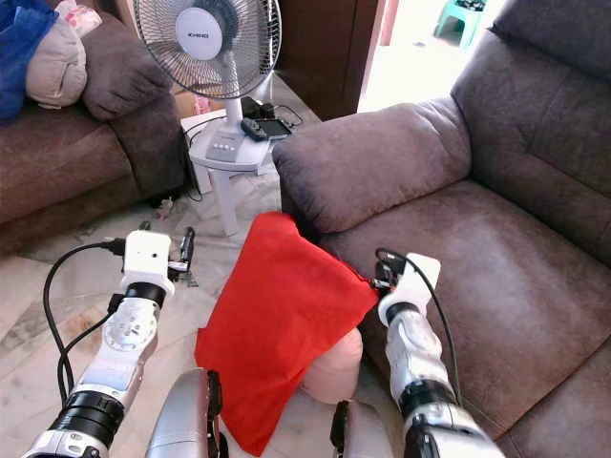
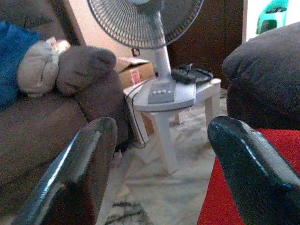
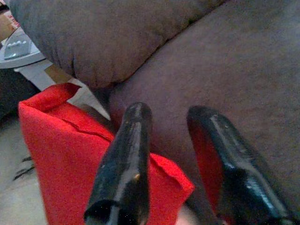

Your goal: Move the pillow to the sofa from floor

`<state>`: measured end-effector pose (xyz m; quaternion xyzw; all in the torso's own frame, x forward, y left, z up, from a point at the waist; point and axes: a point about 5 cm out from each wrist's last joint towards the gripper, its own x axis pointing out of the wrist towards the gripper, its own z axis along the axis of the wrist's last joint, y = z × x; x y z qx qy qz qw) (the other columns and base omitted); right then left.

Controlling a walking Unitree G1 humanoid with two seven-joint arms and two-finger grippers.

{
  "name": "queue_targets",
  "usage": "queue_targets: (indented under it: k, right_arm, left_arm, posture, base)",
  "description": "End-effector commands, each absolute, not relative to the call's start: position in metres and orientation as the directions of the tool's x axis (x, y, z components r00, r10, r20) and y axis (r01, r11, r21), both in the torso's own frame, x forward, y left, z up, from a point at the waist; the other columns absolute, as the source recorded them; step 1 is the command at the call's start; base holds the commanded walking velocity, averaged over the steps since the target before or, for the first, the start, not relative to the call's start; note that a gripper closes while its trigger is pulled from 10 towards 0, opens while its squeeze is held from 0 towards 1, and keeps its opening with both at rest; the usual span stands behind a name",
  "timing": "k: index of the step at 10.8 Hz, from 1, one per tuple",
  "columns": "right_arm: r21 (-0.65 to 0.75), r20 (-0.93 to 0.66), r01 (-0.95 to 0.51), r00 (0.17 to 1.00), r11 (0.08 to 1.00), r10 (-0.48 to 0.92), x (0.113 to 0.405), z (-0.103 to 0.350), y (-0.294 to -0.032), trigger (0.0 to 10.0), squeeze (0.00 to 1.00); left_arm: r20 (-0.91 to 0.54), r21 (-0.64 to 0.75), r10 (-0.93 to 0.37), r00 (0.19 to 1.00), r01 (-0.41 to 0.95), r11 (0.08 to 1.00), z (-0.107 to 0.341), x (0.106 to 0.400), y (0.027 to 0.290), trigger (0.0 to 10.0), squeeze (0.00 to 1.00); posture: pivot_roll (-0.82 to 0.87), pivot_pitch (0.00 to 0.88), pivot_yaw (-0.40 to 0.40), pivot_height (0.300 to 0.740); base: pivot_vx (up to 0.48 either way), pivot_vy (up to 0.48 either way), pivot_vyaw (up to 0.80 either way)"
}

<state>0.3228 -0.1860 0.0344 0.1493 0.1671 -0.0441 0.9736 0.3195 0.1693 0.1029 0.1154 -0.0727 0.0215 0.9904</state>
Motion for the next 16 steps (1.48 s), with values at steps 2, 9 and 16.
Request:
queue_targets:
  k: [2,9,16]
  right_arm:
    - [0.255,-0.428,0.121,0.904,0.959,0.0,0.324,0.028,-0.177,10.0,1.0]
    - [0.282,-0.474,0.286,0.872,0.916,-0.127,0.321,0.023,-0.186,10.0,0.0]
    - [0.332,-0.46,0.298,0.879,0.895,-0.122,0.321,0.022,-0.185,10.0,0.0]
  left_arm:
    - [0.128,-0.028,0.233,0.964,-0.231,0.972,0.121,0.335,0.204,10.0,0.0]
    - [-0.106,0.218,-0.115,0.988,0.136,0.966,0.069,0.309,0.174,10.0,0.0]
    - [-0.395,0.453,-0.141,0.908,0.326,0.829,-0.007,0.257,0.173,10.0,0.0]
  posture:
    - [0.05,0.081,-0.052,0.601]
    - [0.06,0.087,-0.045,0.601]
    - [0.07,0.084,-0.054,0.601]
  base:
    - [0.0,0.0,0.0]
    - [0.0,0.0,0.0]
    - [0.0,0.0,0.0]
